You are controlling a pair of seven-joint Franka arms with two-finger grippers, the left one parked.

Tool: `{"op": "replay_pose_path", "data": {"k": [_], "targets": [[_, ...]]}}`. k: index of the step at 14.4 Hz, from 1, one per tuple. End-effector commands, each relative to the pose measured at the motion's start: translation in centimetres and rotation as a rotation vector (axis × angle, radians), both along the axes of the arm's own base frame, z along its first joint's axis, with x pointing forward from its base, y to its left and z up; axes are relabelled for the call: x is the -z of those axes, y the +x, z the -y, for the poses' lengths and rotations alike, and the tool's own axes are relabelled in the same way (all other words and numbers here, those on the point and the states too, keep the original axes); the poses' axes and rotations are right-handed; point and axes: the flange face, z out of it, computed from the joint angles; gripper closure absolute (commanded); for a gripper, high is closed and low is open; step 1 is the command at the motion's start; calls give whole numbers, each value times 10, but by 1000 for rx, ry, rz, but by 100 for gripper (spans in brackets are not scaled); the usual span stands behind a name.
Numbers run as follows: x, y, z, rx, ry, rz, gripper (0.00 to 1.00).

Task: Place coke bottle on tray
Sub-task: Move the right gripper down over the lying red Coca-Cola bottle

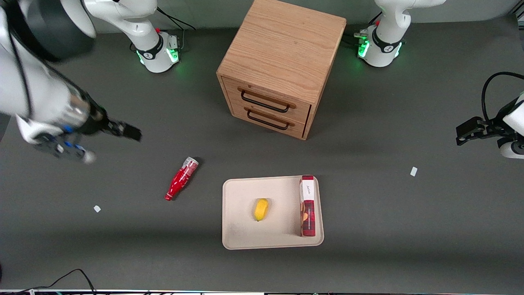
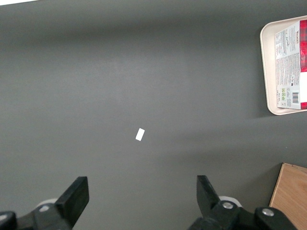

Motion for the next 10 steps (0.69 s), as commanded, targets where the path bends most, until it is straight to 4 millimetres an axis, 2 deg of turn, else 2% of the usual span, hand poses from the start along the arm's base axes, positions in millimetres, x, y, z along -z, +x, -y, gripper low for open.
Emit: {"op": "replay_pose_path", "data": {"k": [1,4,6,8,10], "targets": [[79,33,-11,122,7,-69,0],[182,40,-21,209,-33,-74,0],[237,37,-23,254,-52,-75,0],[269,34,-23,274,-75,-69,0],[295,22,-23,265,-84,-61,0]]}}
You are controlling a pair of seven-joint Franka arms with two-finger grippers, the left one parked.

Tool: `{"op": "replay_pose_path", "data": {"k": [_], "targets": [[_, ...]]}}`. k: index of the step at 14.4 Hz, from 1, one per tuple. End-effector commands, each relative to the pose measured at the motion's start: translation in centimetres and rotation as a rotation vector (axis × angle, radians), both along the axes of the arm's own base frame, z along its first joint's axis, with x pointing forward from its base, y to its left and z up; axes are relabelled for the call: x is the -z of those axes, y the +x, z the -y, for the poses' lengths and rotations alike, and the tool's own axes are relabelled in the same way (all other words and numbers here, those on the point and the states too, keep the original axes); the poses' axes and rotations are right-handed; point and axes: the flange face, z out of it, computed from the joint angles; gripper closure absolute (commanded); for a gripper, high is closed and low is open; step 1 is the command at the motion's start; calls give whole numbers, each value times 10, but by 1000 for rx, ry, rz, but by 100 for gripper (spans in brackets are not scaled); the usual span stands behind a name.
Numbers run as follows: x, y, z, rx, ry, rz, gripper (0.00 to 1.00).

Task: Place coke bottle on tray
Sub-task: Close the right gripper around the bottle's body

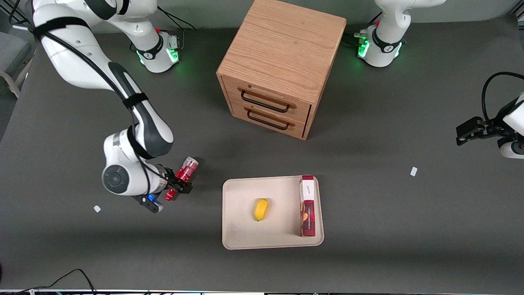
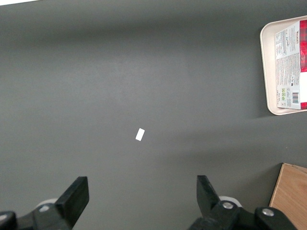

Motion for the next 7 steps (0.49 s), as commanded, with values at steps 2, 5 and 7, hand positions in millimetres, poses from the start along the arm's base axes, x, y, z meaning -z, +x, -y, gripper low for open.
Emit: {"op": "replay_pose_path", "data": {"k": [2,5,7], "targets": [[31,-25,0,-19,-53,27,0],[46,-35,0,-23,-50,30,0],[50,-37,0,-28,-47,46,40]]}}
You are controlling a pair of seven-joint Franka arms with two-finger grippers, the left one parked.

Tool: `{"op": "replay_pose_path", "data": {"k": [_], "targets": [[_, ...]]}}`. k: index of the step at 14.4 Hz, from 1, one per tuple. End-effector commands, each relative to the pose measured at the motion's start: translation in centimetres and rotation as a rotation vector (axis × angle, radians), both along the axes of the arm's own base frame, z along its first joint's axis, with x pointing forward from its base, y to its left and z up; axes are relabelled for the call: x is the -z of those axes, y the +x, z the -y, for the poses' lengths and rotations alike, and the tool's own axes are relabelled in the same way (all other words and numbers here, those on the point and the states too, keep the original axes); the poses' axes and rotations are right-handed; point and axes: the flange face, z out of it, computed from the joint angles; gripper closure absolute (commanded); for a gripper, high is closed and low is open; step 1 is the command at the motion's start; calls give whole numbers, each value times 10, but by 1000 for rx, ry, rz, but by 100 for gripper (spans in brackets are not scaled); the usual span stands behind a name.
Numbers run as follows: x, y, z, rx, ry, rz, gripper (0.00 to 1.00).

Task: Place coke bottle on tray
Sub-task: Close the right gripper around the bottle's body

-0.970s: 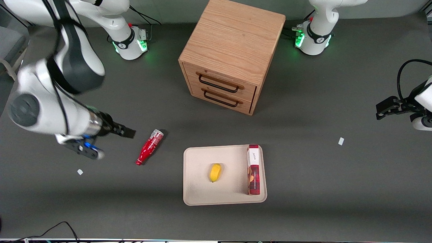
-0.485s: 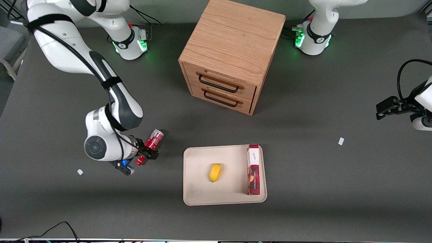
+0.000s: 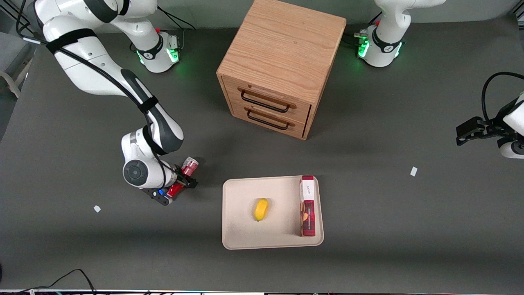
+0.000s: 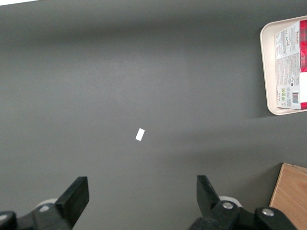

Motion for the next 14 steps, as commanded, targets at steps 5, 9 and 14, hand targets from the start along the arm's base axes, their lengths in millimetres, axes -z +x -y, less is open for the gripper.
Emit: {"op": "replay_pose_path", "data": {"k": [5,9,14], "targets": [[-8,-6,0,-16,-29,38,100],[-62,1,5,-89,-34,71,100],[-193,21,8,-301,-22,119,100]]}}
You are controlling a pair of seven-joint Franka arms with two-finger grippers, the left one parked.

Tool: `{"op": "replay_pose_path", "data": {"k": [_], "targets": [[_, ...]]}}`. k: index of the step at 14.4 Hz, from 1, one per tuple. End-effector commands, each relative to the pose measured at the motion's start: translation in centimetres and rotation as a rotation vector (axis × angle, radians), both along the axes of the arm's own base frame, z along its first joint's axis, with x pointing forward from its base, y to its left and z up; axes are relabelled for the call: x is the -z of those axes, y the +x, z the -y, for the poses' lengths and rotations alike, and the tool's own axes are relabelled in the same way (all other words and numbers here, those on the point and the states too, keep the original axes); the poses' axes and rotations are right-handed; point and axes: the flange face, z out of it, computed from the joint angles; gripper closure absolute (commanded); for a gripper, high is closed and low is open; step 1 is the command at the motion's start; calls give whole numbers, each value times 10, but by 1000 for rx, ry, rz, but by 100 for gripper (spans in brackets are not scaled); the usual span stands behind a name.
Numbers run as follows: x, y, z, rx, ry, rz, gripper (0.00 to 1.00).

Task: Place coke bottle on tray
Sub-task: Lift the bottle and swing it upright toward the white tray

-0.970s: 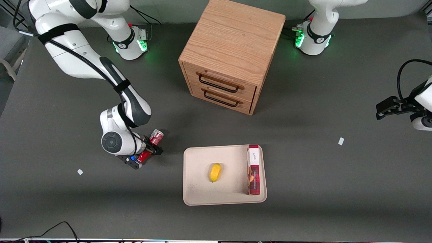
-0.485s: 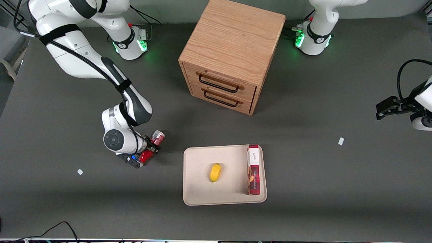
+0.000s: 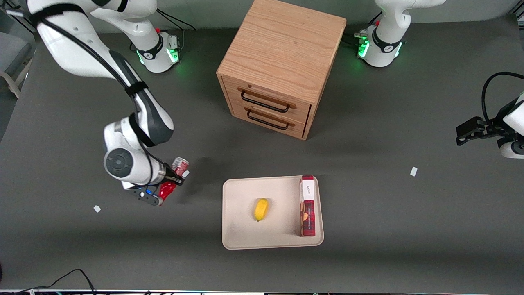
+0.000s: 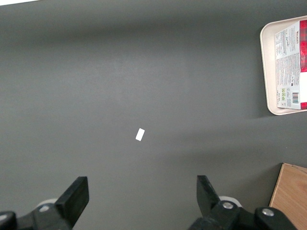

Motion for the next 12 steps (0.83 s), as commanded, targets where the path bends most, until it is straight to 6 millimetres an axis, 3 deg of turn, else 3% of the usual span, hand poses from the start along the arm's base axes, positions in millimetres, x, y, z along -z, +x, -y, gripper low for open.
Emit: {"op": "replay_pose_path", "data": {"k": [1,4,6,8,9,12], "targets": [[-86,5,-12,-167,28,74,100],[-146,20,-43,-264,88,167,100],[-148,35,-71,-286,168,185,100],[-118,58,-86,-277,239,174,100],[-94,62,-103,-291,261,157,100],[-12,77,-122,-230,311,161,100]]}}
